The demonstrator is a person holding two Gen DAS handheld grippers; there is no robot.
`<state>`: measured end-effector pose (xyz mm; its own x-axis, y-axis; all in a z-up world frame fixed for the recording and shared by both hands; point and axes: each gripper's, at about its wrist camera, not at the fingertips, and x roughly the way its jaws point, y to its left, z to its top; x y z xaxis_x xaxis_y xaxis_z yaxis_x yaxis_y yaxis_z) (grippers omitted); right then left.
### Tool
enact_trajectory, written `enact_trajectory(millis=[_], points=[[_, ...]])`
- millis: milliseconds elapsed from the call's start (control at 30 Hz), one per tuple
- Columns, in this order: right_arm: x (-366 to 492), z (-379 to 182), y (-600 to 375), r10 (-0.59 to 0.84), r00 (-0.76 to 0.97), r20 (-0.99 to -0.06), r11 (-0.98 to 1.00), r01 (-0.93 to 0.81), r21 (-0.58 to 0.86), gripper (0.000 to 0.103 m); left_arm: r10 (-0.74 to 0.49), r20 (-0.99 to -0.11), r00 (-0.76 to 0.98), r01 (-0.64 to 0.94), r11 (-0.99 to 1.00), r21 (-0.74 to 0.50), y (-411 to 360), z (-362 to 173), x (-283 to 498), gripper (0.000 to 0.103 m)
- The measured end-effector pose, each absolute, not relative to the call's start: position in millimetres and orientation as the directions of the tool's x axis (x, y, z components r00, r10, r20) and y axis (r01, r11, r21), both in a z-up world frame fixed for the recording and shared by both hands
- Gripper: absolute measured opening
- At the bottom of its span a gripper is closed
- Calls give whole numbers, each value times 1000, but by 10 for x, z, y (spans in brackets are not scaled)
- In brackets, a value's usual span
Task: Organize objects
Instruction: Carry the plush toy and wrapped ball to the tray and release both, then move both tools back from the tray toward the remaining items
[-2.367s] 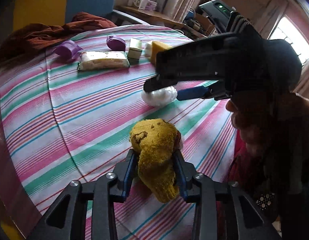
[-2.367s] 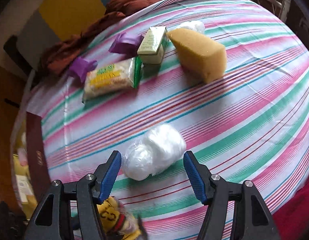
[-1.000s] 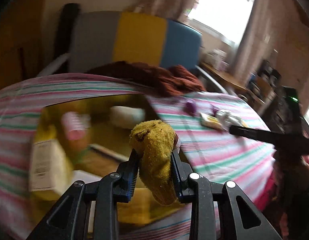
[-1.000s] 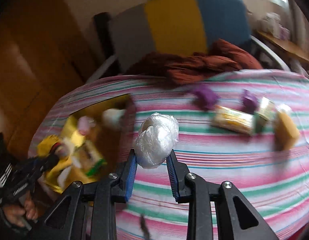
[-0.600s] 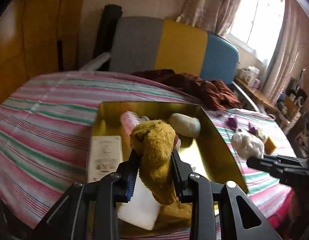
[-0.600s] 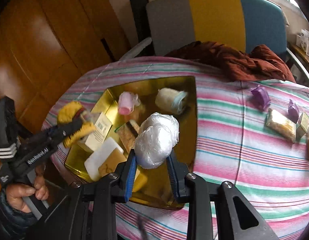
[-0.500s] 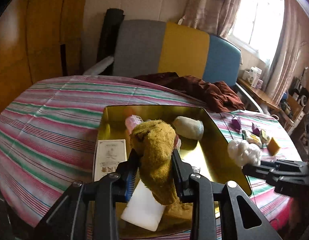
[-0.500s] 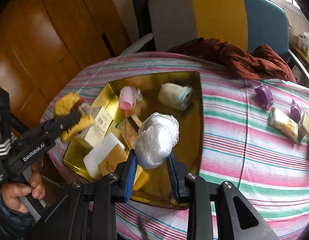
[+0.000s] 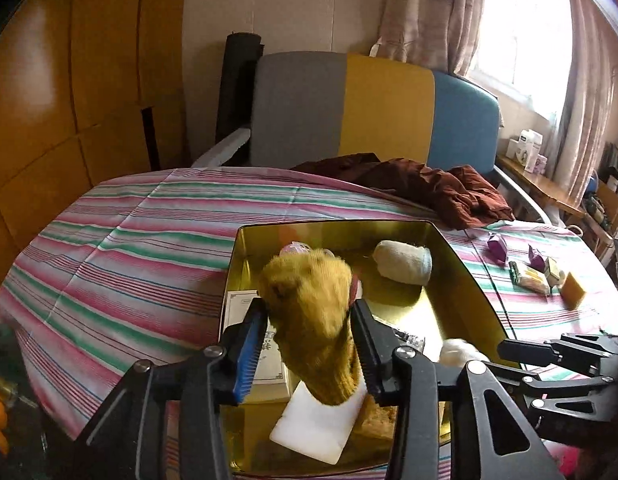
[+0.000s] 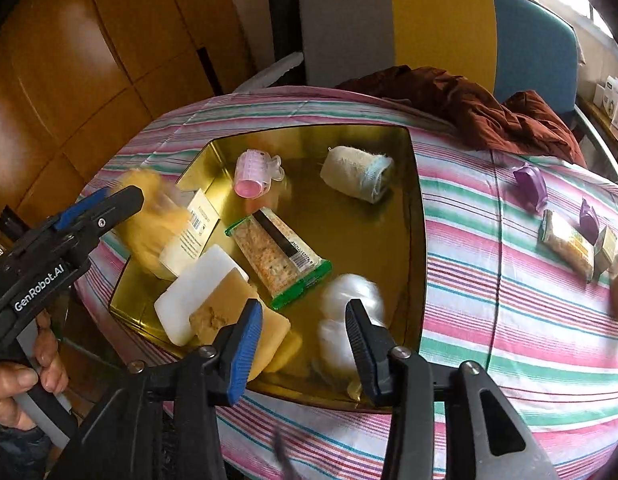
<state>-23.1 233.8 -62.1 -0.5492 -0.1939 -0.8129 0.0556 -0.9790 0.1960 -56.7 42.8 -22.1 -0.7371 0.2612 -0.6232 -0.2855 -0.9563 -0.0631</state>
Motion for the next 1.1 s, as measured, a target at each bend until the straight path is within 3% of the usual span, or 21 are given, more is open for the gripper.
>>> enact_trajectory(millis=[133, 400, 1100], points=[[-195, -604, 2327, -185, -557, -810, -980, 47, 191, 44, 242, -596, -765, -274, -961, -38, 436, -173, -510, 64], [-151, -531, 2314, -143, -590, -795, -987, 23, 160, 46, 234, -568, -789, -274, -962, -16, 445, -45, -398, 72], [-59, -429, 2419, -123, -638, -760, -984, -20, 176, 46, 172, -487, -856, -264, -956, 126, 554, 187, -146, 77]])
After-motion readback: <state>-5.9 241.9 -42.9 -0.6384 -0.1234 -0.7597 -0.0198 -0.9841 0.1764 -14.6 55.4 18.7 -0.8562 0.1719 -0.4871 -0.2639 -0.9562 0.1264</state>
